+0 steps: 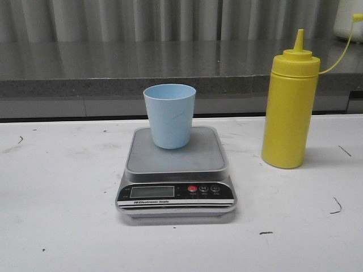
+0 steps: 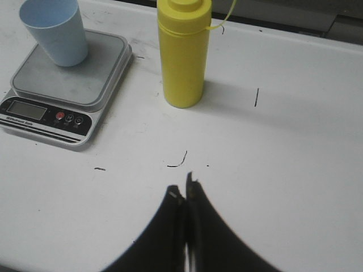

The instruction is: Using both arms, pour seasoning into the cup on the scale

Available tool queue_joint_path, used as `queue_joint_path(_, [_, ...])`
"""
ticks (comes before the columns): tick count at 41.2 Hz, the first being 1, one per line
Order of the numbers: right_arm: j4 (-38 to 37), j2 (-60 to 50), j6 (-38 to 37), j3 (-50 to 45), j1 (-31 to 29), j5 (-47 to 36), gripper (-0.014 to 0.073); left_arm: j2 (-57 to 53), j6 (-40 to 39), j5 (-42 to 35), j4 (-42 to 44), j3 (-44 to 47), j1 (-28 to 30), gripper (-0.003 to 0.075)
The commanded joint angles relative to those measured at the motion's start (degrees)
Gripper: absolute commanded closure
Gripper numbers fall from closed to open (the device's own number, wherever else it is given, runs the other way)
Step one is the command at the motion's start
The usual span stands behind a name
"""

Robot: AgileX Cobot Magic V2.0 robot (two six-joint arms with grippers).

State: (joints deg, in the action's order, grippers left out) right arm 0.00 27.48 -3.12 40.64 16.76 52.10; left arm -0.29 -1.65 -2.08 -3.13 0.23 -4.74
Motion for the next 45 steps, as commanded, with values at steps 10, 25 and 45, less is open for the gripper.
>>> queue_joint_path(10, [-0.63, 0.32, 0.8, 1.97, 0.08, -3.31, 0.0716, -0.89, -0.58, -4.88, -0.41, 1.43, 2.96, 0.074])
queue_joint_path(25, [-0.63, 0.32, 0.8, 1.97, 0.08, -3.31, 0.0716, -0.89, -0.58, -4.88, -0.41, 1.43, 2.96, 0.074])
queue_joint_path(45, [-3.79, -3.82, 0.8, -0.68, -2.13, -6.47, 0.0716, -0.89, -0.58, -4.88, -0.41, 1.43, 2.96, 0.074])
